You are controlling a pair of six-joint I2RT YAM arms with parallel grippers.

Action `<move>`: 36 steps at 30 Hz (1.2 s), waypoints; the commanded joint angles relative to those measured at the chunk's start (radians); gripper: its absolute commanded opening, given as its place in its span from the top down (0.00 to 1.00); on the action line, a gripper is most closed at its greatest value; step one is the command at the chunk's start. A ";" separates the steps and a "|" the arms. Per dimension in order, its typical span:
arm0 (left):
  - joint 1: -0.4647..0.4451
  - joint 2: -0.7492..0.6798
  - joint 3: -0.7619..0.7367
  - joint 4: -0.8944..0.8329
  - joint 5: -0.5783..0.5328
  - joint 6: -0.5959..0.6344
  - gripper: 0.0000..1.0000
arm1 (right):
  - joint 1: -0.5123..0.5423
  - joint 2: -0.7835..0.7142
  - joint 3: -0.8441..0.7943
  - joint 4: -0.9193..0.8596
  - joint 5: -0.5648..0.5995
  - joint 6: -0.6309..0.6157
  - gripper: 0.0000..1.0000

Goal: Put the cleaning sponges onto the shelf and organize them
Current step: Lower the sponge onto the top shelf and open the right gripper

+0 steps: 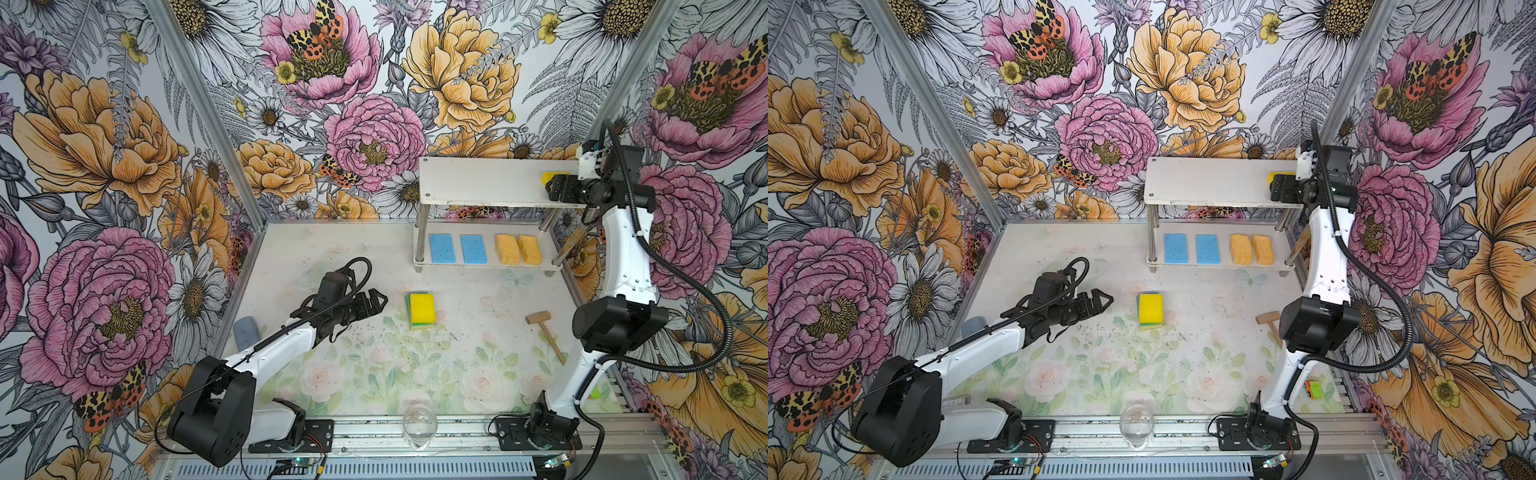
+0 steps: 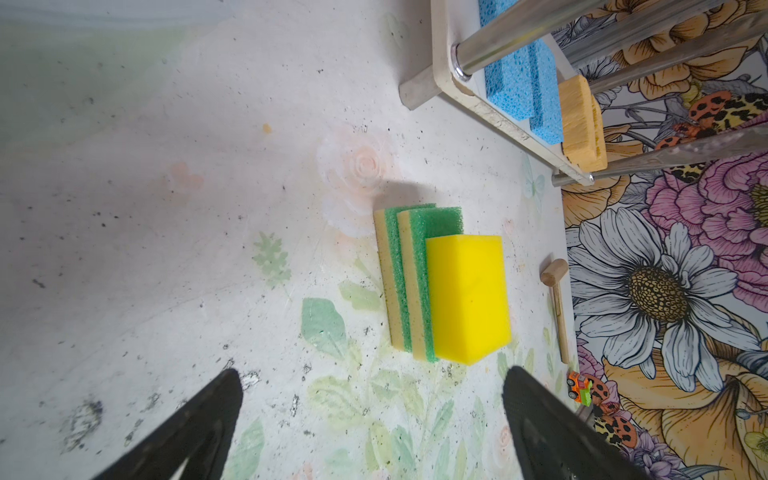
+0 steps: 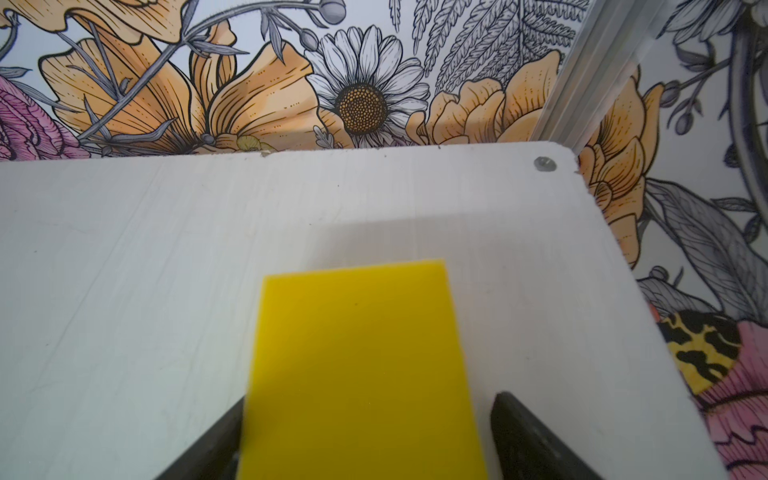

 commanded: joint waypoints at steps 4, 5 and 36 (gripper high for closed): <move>0.012 -0.004 0.011 0.020 -0.001 0.000 0.01 | 0.006 -0.003 0.035 0.039 0.058 0.055 0.11; 0.011 -0.004 0.011 0.021 0.000 0.001 0.01 | 0.006 -0.004 0.035 0.040 0.052 0.055 0.11; 0.020 -0.032 0.008 0.003 -0.005 0.009 0.01 | 0.025 -0.350 -0.161 0.042 -0.028 0.100 0.00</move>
